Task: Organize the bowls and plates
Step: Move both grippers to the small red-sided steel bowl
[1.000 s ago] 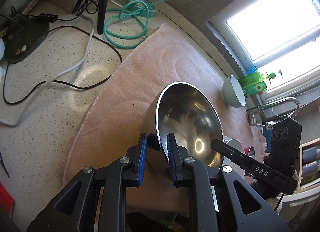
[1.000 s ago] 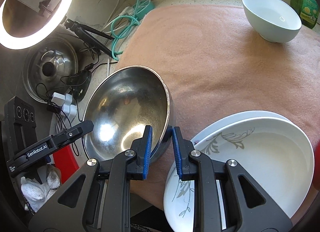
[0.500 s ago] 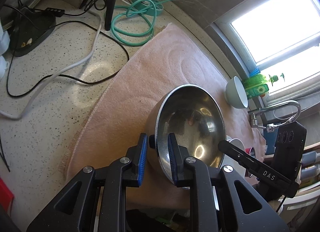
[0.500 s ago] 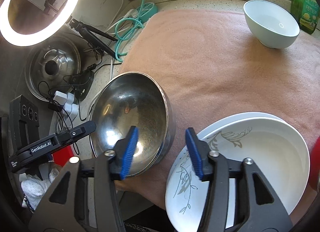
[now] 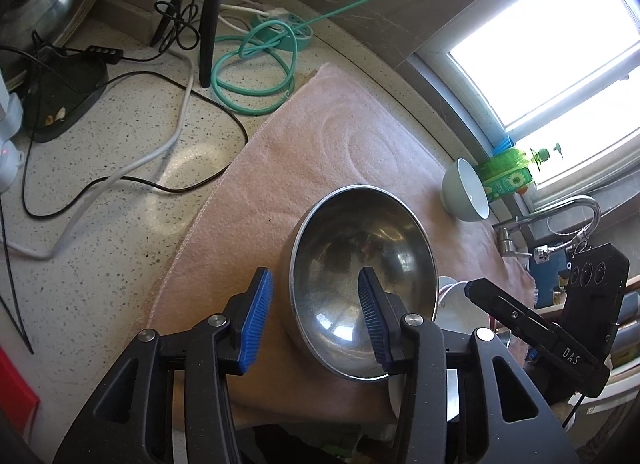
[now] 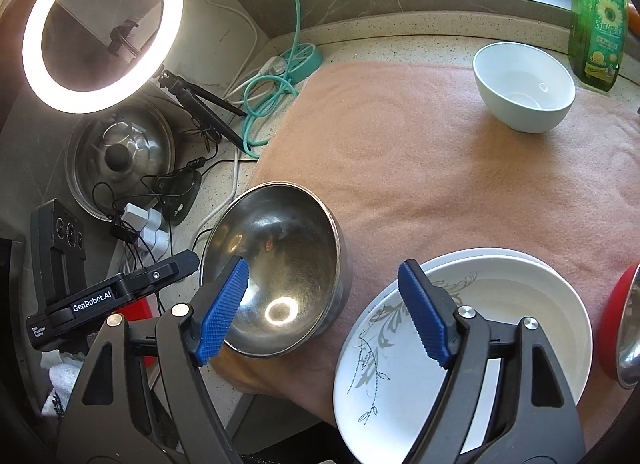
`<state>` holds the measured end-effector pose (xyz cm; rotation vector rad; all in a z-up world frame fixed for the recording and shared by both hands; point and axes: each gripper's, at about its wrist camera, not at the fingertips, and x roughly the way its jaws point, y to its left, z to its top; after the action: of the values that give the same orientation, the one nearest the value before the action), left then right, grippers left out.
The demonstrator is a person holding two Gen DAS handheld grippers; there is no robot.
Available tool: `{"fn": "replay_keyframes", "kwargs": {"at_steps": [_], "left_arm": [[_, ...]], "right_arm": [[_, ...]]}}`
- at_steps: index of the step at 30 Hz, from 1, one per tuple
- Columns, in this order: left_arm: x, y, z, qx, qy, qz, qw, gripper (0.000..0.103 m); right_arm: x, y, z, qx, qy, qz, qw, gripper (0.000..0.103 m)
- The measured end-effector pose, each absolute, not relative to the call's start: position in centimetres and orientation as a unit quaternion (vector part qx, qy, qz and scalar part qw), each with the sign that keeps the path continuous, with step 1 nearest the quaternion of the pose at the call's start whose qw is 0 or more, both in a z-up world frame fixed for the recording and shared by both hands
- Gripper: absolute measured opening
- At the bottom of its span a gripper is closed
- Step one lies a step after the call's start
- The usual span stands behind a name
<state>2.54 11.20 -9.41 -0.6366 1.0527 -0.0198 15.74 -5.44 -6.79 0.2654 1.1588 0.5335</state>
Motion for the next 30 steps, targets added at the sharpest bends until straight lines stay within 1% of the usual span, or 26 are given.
{"fn": "replay_keyframes", "kwargs": {"at_steps": [1, 2, 3, 4, 5, 13, 19, 30], "left_arm": [[2.6, 11.0, -9.1, -0.293, 0.491, -0.011, 0.821, 0.044], [2.7, 10.7, -8.8, -0.287, 0.488, -0.013, 0.824, 0.047], [2.8, 10.4, -8.5, -0.280, 0.486, -0.013, 0.828, 0.056], [2.9, 10.2, -8.2, -0.274, 0.482, -0.014, 0.832, 0.059], [2.9, 9.8, -7.8, -0.267, 0.477, -0.014, 0.837, 0.060], [3.6, 6.4, -5.8, -0.212, 0.464, -0.034, 0.860, 0.060], [4.2, 3.8, -4.8, -0.191, 0.461, -0.062, 0.864, 0.060], [5.5, -2.2, -4.6, -0.168, 0.472, -0.112, 0.858, 0.060]], "right_arm": [[15.7, -5.7, -6.5, 0.123, 0.536, 0.247, 0.798, 0.080], [15.6, -6.0, -6.1, 0.122, 0.532, 0.245, 0.801, 0.082], [15.5, -6.3, -5.8, 0.121, 0.527, 0.243, 0.806, 0.088], [15.3, -6.7, -5.4, 0.120, 0.521, 0.239, 0.811, 0.090], [15.2, -7.1, -5.0, 0.117, 0.514, 0.235, 0.817, 0.092], [14.3, -11.0, -3.1, 0.109, 0.491, 0.201, 0.841, 0.092], [13.7, -15.6, -2.3, 0.135, 0.482, 0.169, 0.849, 0.092], [11.9, -25.0, -2.6, 0.170, 0.478, 0.091, 0.857, 0.093]]}}
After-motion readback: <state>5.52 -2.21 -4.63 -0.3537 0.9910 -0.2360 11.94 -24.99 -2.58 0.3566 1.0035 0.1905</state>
